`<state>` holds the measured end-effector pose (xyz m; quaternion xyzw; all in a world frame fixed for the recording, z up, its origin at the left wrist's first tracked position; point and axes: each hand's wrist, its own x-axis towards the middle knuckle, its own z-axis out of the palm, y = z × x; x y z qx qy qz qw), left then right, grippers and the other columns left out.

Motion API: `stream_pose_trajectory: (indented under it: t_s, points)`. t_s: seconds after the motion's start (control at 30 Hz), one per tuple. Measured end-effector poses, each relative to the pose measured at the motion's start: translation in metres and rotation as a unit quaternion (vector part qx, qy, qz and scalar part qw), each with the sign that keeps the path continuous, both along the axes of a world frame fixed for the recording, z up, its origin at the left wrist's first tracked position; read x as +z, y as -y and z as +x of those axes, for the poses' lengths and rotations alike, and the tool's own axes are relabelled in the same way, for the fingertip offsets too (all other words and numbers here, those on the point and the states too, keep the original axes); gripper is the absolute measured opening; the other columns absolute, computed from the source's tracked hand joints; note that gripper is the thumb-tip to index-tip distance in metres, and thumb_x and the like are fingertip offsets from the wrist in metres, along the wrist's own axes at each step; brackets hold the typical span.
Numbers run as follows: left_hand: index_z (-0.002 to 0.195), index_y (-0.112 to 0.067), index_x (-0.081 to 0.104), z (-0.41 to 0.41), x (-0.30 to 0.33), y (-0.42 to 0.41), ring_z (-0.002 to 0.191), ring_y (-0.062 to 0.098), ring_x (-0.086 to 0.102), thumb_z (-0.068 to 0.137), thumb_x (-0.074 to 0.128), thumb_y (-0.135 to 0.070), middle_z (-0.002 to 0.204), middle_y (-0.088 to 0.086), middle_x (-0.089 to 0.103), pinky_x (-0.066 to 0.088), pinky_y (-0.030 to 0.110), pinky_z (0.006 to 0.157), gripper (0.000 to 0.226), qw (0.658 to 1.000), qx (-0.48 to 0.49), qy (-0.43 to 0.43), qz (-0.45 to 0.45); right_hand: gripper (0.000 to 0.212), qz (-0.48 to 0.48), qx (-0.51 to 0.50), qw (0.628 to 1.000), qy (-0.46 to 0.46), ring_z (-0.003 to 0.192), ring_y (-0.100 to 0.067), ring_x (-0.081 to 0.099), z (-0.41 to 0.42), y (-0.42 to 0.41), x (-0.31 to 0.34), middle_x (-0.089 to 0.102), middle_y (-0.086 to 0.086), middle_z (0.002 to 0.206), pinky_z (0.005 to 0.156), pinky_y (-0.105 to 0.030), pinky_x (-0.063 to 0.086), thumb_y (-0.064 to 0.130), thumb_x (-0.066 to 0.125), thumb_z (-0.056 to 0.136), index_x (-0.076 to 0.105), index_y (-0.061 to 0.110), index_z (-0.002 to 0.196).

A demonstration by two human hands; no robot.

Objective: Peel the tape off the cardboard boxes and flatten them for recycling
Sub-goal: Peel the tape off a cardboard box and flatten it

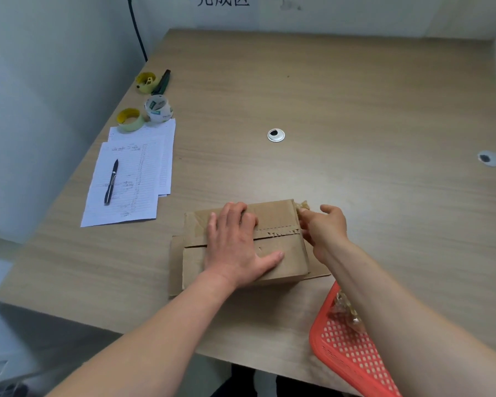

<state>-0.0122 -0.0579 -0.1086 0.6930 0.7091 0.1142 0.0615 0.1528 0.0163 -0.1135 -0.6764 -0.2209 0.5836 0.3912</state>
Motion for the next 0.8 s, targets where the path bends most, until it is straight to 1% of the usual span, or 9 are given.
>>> stream_pose_trajectory:
  t_s: [0.07,0.17,0.27,0.33,0.4,0.53,0.63,0.73,0.8]
  points:
    - [0.11,-0.021,0.052,-0.001,0.0,0.0,0.14,0.029,0.032,0.058,0.044,-0.083,0.136,0.004,0.041,0.02,0.057,0.115,0.082,1.0,-0.007,0.001,0.001,0.029,0.005,-0.003,1.0,0.0,0.062,-0.016,0.056,-0.001,0.0,0.005,0.062,-0.012,0.083,0.052,-0.027,0.047,0.005,0.062,0.092,0.049,0.018,0.114]
    - [0.112,-0.021,0.052,-0.002,0.002,0.001,0.139,0.029,0.031,0.058,0.041,-0.084,0.137,0.002,0.04,0.019,0.057,0.115,0.084,1.0,-0.022,-0.01,-0.006,0.006,0.008,-0.001,1.0,0.014,0.056,-0.02,0.054,-0.002,0.002,0.011,0.063,-0.015,0.079,0.045,-0.026,0.045,0.017,0.061,0.09,0.06,0.011,0.088]
    - [0.115,-0.022,0.052,-0.004,0.003,0.003,0.14,0.029,0.029,0.057,0.04,-0.084,0.139,0.001,0.038,0.017,0.057,0.116,0.086,0.999,-0.038,-0.011,-0.017,0.042,0.026,0.006,0.995,0.098,0.058,-0.026,0.053,-0.008,0.004,0.011,0.056,-0.008,0.062,0.058,-0.036,0.049,0.048,0.066,0.084,0.05,0.014,0.065]
    - [0.116,-0.023,0.052,-0.004,0.002,0.007,0.142,0.03,0.028,0.057,0.041,-0.084,0.139,0.001,0.038,0.016,0.057,0.117,0.085,0.998,-0.056,-0.004,-0.018,0.054,0.013,0.011,0.988,0.154,0.056,-0.024,0.042,-0.009,0.009,0.006,0.041,0.0,0.05,0.06,-0.036,0.04,0.054,0.067,0.08,0.037,0.02,0.051]
    - [0.116,-0.023,0.053,-0.004,0.002,0.01,0.142,0.031,0.027,0.057,0.042,-0.083,0.138,0.001,0.04,0.017,0.058,0.117,0.084,0.997,-0.078,0.001,-0.017,0.054,-0.006,-0.016,0.987,0.16,0.059,-0.024,0.041,-0.008,0.016,-0.002,0.039,0.001,0.05,0.062,-0.034,0.036,0.047,0.069,0.085,0.037,0.019,0.05]
    - [0.116,-0.023,0.053,-0.005,0.002,0.011,0.141,0.032,0.028,0.058,0.042,-0.082,0.137,0.001,0.04,0.017,0.059,0.116,0.084,0.996,-0.092,0.001,-0.013,0.044,-0.013,-0.05,0.987,0.154,0.065,-0.022,0.052,-0.007,0.022,-0.012,0.054,-0.006,0.06,0.066,-0.034,0.043,0.035,0.066,0.091,0.053,0.012,0.055]
    - [0.114,-0.022,0.054,-0.005,0.0,0.011,0.14,0.033,0.029,0.057,0.042,-0.082,0.135,0.002,0.042,0.018,0.06,0.116,0.084,0.995,-0.095,0.006,-0.003,0.043,-0.027,-0.075,0.989,0.123,0.061,-0.022,0.054,-0.007,0.021,-0.013,0.055,0.0,0.05,0.064,-0.034,0.045,0.025,0.065,0.092,0.054,0.012,0.053]
    - [0.114,-0.022,0.054,-0.004,0.001,0.01,0.138,0.033,0.031,0.057,0.043,-0.082,0.134,0.002,0.042,0.02,0.06,0.115,0.083,0.995,-0.096,0.005,-0.001,0.041,-0.034,-0.108,0.992,0.06,0.039,-0.012,0.048,-0.006,0.025,-0.012,0.051,0.005,0.039,0.05,-0.023,0.042,0.012,0.059,0.097,0.05,0.012,0.057]
    - [0.113,-0.022,0.054,-0.005,0.001,0.009,0.137,0.033,0.033,0.057,0.043,-0.082,0.133,0.003,0.042,0.021,0.06,0.114,0.083,0.995,-0.099,0.002,-0.001,0.039,-0.028,-0.141,0.989,0.027,0.032,-0.009,0.042,-0.007,0.029,-0.011,0.052,-0.001,0.047,0.039,-0.019,0.037,0.01,0.057,0.098,0.049,0.011,0.06]
